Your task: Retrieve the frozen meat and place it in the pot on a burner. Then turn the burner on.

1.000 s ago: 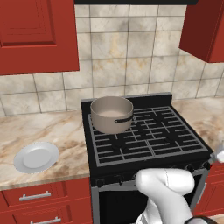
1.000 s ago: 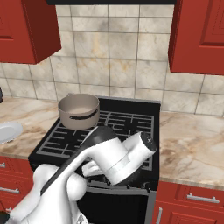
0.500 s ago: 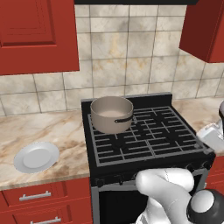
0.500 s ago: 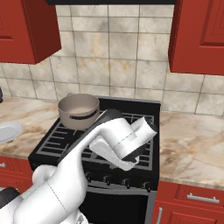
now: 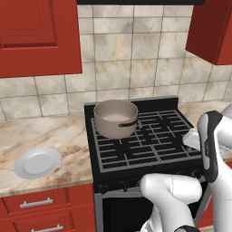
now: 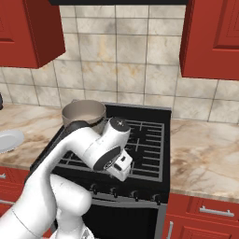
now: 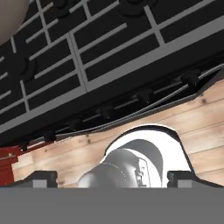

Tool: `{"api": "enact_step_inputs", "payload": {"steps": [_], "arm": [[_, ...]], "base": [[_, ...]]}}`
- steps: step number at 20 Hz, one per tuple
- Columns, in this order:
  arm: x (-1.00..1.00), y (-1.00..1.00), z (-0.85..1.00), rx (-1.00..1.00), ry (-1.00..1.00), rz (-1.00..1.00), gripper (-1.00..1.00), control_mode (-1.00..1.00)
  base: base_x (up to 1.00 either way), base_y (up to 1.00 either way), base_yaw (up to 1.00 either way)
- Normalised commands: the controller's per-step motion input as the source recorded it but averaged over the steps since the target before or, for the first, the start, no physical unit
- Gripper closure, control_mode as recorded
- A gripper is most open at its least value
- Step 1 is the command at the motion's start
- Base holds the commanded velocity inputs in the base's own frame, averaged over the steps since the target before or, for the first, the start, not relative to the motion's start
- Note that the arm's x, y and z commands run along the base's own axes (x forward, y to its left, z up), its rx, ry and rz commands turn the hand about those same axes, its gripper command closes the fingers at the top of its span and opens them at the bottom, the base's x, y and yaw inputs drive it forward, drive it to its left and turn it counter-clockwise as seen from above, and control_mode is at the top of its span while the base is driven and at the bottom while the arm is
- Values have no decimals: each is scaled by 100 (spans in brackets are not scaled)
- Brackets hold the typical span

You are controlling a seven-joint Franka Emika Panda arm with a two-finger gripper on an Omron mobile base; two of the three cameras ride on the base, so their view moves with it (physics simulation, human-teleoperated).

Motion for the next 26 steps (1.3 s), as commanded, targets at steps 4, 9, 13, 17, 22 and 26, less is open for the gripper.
{"api": "enact_step_inputs", "payload": {"steps": [4, 9, 13, 17, 22, 26], "arm": [[1, 29, -22, -38, -10, -12, -100, -100], [0, 7, -10, -12, -6, 1, -100, -100], [8, 2, 0, -2, 1, 1, -100, -100], [5, 29, -18, 0, 13, 2, -100, -100], [25, 37, -36, 0, 24, 6, -100, -100], [25, 34, -44, -2, 14, 9, -100, -100]], "base": [[0, 0, 0], [0, 0, 0], [0, 0, 0], [0, 0, 0], [0, 0, 0], [0, 0, 0]]}}
